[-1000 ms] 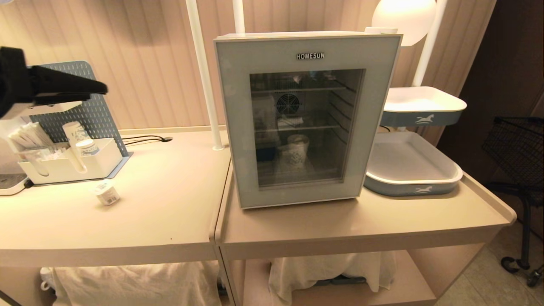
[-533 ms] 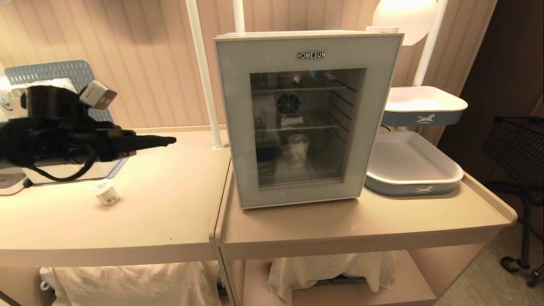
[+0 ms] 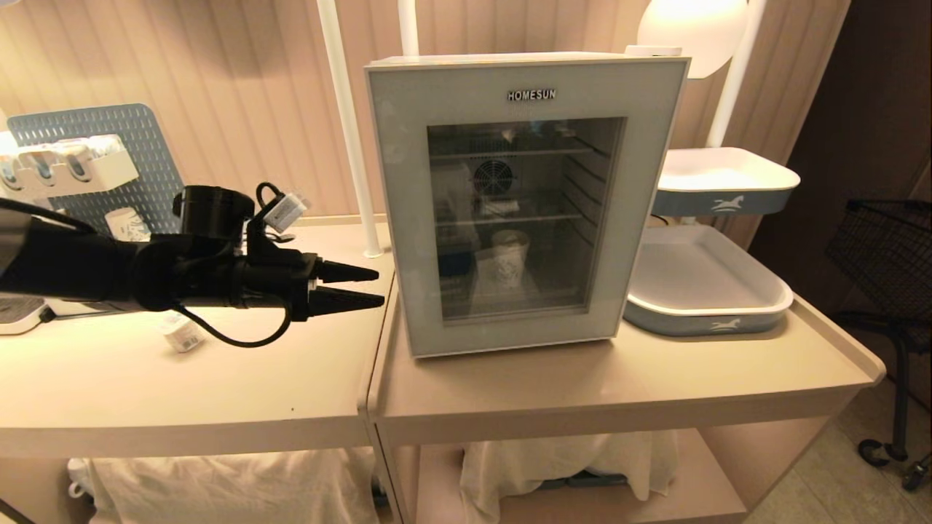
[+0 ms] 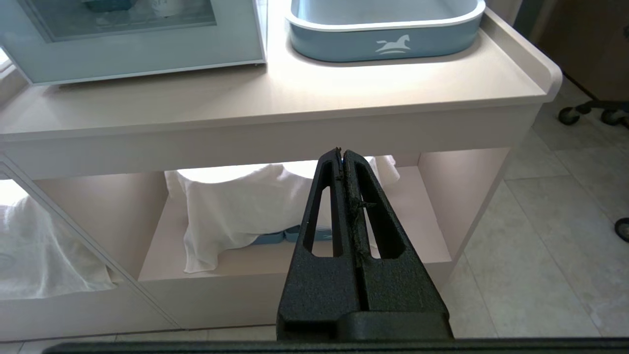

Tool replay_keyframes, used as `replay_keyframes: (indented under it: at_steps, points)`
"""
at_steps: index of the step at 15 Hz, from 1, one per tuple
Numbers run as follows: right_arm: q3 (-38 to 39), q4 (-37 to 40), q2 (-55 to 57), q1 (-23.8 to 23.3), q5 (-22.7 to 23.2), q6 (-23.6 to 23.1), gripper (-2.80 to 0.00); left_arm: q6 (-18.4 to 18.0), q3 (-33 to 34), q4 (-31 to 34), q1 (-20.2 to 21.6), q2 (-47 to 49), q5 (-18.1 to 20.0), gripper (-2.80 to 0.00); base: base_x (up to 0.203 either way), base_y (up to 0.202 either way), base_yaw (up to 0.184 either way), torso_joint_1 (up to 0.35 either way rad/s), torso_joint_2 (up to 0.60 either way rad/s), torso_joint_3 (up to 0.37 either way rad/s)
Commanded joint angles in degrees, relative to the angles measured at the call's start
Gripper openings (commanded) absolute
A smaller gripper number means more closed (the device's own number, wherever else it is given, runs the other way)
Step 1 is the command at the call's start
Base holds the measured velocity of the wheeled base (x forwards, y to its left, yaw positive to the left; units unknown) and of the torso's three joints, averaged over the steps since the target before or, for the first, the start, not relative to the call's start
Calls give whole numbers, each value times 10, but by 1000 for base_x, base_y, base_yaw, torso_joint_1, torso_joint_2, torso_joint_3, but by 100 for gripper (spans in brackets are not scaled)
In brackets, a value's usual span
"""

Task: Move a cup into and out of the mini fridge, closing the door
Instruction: Open the freezer door

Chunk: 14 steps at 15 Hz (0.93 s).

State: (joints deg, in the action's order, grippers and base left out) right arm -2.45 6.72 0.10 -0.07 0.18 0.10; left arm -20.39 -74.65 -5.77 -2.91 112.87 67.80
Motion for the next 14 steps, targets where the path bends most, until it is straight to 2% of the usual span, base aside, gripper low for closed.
replay_keyframes:
  at_steps: [1, 4, 8, 9, 11, 14]
  points:
    - [0, 1, 0, 0, 0, 0, -280, 1, -7, -12, -3, 9, -6, 0, 0, 0, 0, 0, 0, 0]
    - [0, 1, 0, 0, 0, 0, -280, 23, -29, -39, -4, 18, -80, 0, 0, 0, 0, 0, 0, 0]
    - [0, 1, 0, 0, 0, 0, -280, 73, -47, -91, -37, 35, -92, 0, 0, 0, 0, 0, 0, 0]
    - [0, 1, 0, 0, 0, 0, -280, 84, -51, -103, -48, 40, -107, 0, 0, 0, 0, 0, 0, 0]
    - [0, 1, 0, 0, 0, 0, -280, 100, -49, -119, -72, 37, -128, 0, 0, 0, 0, 0, 0, 0]
    - [0, 1, 0, 0, 0, 0, -280, 110, -46, -122, -86, 36, -131, 0, 0, 0, 0, 0, 0, 0]
